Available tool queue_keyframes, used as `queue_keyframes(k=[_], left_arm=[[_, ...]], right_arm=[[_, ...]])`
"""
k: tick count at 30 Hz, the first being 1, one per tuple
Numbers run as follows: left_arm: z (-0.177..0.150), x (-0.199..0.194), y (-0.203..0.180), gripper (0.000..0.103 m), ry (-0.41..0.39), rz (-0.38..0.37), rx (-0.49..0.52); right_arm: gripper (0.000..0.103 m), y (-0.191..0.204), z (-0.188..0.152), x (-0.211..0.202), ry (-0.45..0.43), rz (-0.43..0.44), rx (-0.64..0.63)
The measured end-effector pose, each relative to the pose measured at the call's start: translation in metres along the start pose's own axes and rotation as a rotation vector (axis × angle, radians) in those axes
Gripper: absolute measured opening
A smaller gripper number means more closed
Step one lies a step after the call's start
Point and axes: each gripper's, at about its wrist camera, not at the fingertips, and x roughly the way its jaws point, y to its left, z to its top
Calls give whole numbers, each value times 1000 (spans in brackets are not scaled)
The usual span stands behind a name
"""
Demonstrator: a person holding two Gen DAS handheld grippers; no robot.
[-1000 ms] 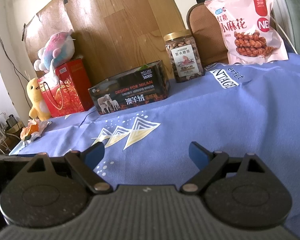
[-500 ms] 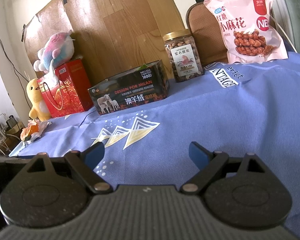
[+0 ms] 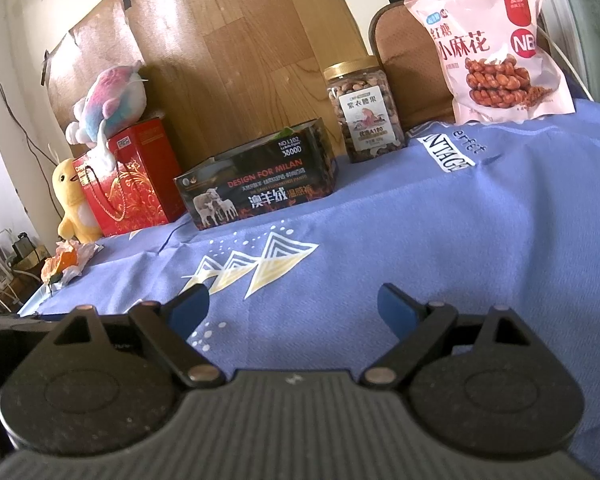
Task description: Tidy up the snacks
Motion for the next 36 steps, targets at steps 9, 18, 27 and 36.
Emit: queue_keyframes(k=[9, 18, 27, 36], left_arm=[[-1, 4, -1, 103, 13, -14, 6], [1, 8, 1, 103, 18, -33, 13], [0, 10, 1, 103, 25, -38, 12], [0, 11, 1, 103, 26, -40, 13]], right_arm=[[93, -1, -1, 1, 3, -3, 5], [93, 0, -1, 2, 5, -6, 8], [93, 0, -1, 4, 11, -12, 9], [93, 1, -1, 5, 16, -17, 11]])
